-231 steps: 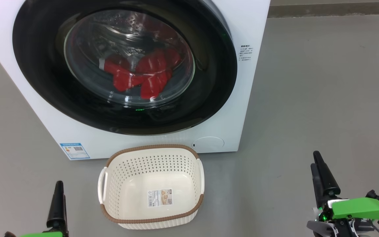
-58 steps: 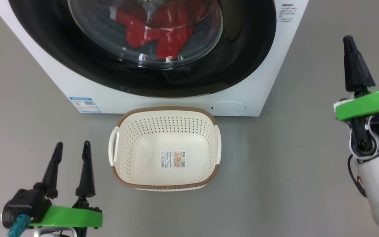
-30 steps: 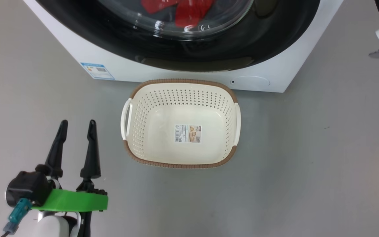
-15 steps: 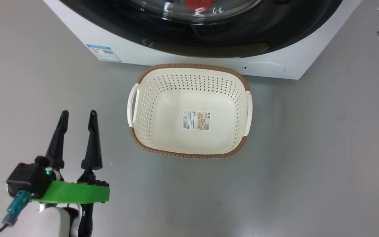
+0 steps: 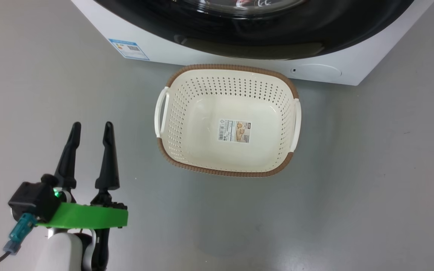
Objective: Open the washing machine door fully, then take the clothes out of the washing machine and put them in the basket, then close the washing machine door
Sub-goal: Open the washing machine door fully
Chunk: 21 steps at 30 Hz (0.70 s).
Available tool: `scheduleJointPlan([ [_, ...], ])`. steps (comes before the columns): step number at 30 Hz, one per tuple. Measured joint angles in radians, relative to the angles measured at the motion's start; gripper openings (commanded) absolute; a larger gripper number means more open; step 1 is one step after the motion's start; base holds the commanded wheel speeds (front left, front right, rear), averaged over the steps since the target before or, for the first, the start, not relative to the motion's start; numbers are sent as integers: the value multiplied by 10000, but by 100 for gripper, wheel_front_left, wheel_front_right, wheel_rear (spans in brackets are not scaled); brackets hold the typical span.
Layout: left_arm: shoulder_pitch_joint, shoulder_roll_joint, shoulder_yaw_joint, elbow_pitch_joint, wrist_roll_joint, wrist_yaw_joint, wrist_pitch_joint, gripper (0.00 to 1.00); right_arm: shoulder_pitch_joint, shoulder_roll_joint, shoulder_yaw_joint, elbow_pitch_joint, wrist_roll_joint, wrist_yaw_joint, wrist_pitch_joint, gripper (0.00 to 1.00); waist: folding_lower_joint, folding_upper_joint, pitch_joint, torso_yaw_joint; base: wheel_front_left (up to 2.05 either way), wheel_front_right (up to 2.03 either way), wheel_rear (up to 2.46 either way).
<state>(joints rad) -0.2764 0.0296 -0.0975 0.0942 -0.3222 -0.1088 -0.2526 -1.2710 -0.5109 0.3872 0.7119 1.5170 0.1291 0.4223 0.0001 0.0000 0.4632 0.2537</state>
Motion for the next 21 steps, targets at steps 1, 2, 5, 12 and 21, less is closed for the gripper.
scheduleJointPlan([
  [1, 0, 0, -2, 23, 0, 0, 0, 100, 2, -6, 4, 27, 23, 0, 73, 0, 0, 0, -28, 7, 0, 0, 0],
  [2, 0, -2, 0, 46, 0, 0, 0, 100, 14, -15, 21, 61, 67, -2, 161, 0, 0, 0, -68, 8, 0, 0, 0],
  [5, 5, -2, 13, 121, 0, 2, 0, 100, 84, -25, 90, 90, 247, -4, 408, 0, 0, 0, -228, -5, 0, 0, 0],
  [12, 60, 0, 105, 178, 10, 0, 0, 100, 860, 4, 161, -226, 616, -15, 928, 0, 0, 0, -710, -127, 0, 0, 0],
  [21, 476, 2, 213, 336, 161, -13, 0, 100, 2102, 113, 268, -872, 938, -15, 1588, 0, 0, 0, -1418, -286, 0, 0, 0],
])
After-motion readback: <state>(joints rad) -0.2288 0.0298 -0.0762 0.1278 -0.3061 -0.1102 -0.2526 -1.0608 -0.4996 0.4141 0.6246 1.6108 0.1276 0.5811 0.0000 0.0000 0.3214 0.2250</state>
